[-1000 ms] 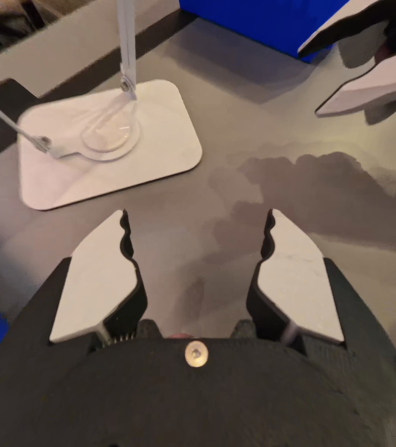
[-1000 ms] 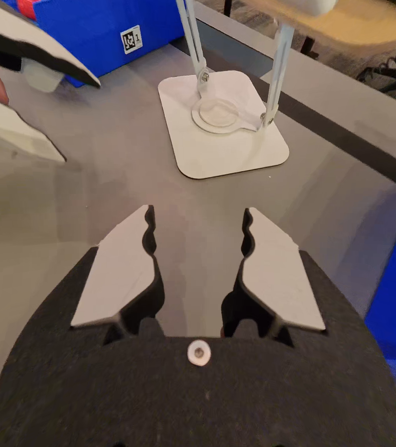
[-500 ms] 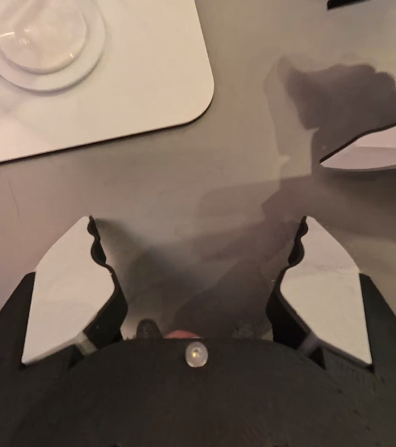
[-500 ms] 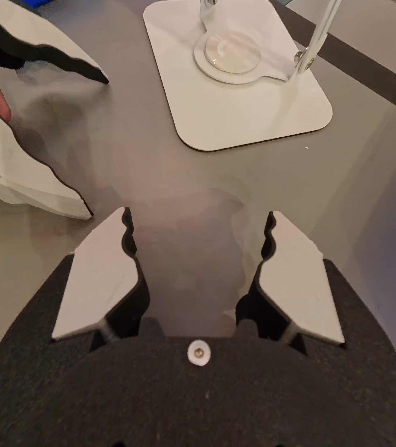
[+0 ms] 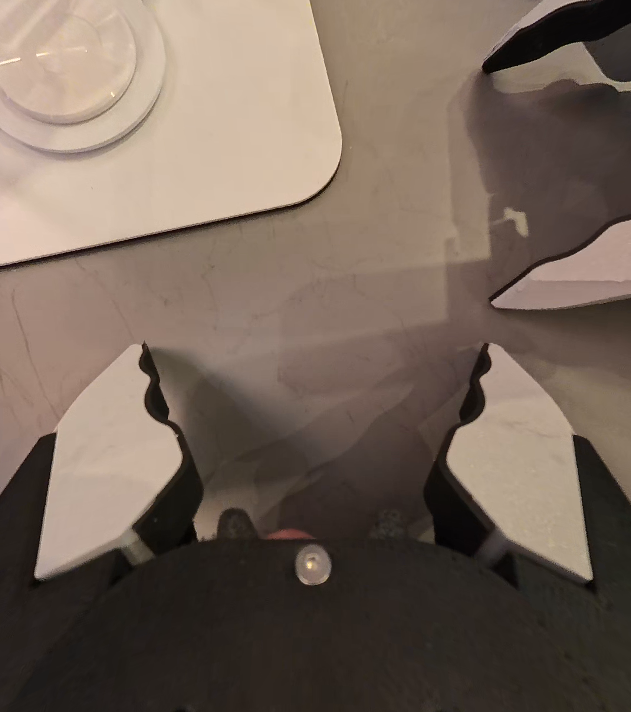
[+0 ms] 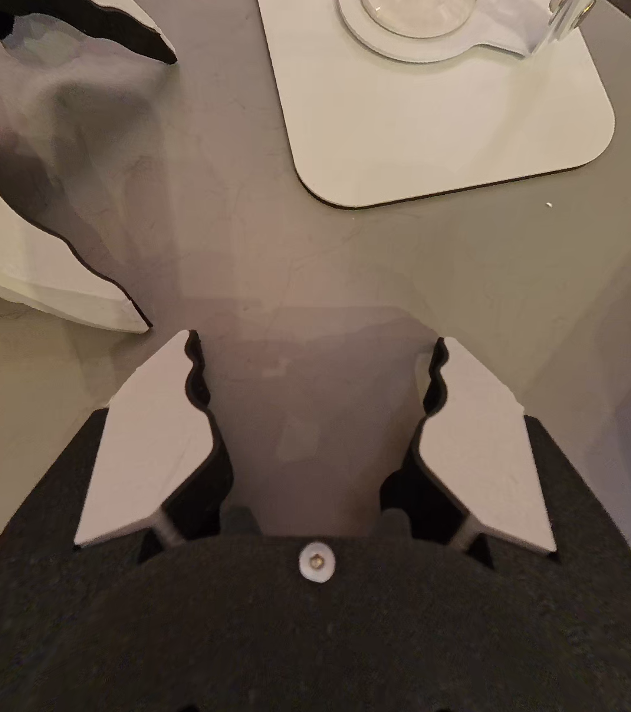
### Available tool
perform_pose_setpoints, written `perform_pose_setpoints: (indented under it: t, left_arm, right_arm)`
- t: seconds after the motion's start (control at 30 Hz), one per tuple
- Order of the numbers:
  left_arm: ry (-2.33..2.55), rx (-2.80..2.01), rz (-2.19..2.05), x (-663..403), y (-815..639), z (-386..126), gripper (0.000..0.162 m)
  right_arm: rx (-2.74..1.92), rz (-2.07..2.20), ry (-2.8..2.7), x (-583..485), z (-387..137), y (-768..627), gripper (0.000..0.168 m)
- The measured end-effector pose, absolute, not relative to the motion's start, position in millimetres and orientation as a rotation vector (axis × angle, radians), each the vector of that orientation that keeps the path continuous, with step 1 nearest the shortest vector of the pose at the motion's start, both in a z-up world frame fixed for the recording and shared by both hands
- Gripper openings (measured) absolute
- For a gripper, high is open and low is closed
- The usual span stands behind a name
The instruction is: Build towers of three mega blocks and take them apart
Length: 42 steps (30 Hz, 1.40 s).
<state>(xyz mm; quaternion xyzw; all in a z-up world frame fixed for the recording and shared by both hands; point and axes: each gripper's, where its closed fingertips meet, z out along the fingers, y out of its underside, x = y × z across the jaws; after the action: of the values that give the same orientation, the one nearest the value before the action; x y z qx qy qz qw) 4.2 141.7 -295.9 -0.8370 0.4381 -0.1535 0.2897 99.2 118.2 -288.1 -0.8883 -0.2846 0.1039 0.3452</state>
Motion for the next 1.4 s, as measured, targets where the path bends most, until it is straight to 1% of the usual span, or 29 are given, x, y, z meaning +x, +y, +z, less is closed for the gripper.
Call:
perform_pose_setpoints:
  t: [0.53,0.67,0.77,0.8,0.83,0.87,0.9,0.93,1.07,1.23,1.27,1.3,1.4]
  left_arm:
    - [1.157,-2.235,-0.409,4,142,-296,0.145]
    - [1.165,-2.213,-0.424,1,136,-294,0.134]
    - [1.197,-2.190,-0.453,-3,127,-292,0.127]
    - [1.205,-2.166,-0.493,-4,123,-288,0.117]
    - [1.183,-2.138,-0.532,-6,121,-283,0.112]
    - [1.154,-2.103,-0.564,-9,120,-275,0.112]
    - [1.117,-2.071,-0.568,-16,122,-267,0.109]
    - [1.077,-2.041,-0.547,-26,127,-258,0.103]
    - [0.941,-1.986,-0.431,-86,145,-217,0.094]
    - [0.556,-1.904,-0.374,-187,191,-151,0.093]
    - [0.523,-1.925,-0.332,-204,205,-148,0.093]
    - [0.503,-1.951,-0.243,-221,221,-148,0.096]
    - [0.435,-2.084,-0.125,-254,270,-170,0.097]
  right_arm:
    - [-2.300,0.266,-0.745,99,-288,120,0.108]
    - [-2.298,0.269,-0.751,98,-288,121,0.107]
    - [-2.285,0.278,-0.772,96,-287,122,0.100]
    - [-2.284,0.280,-0.774,95,-287,122,0.099]
    - [-2.283,0.282,-0.778,95,-287,122,0.099]
    - [-2.281,0.282,-0.781,95,-287,122,0.098]
    - [-2.277,0.282,-0.787,94,-287,121,0.096]
    - [-2.272,0.285,-0.796,93,-286,121,0.093]
    - [-2.269,0.293,-0.804,92,-286,120,0.092]
    - [-2.267,0.297,-0.810,91,-286,121,0.092]
    - [-2.266,0.298,-0.813,91,-286,121,0.091]
    - [-2.266,0.299,-0.815,91,-286,121,0.091]
    - [-2.265,0.297,-0.815,91,-286,122,0.091]
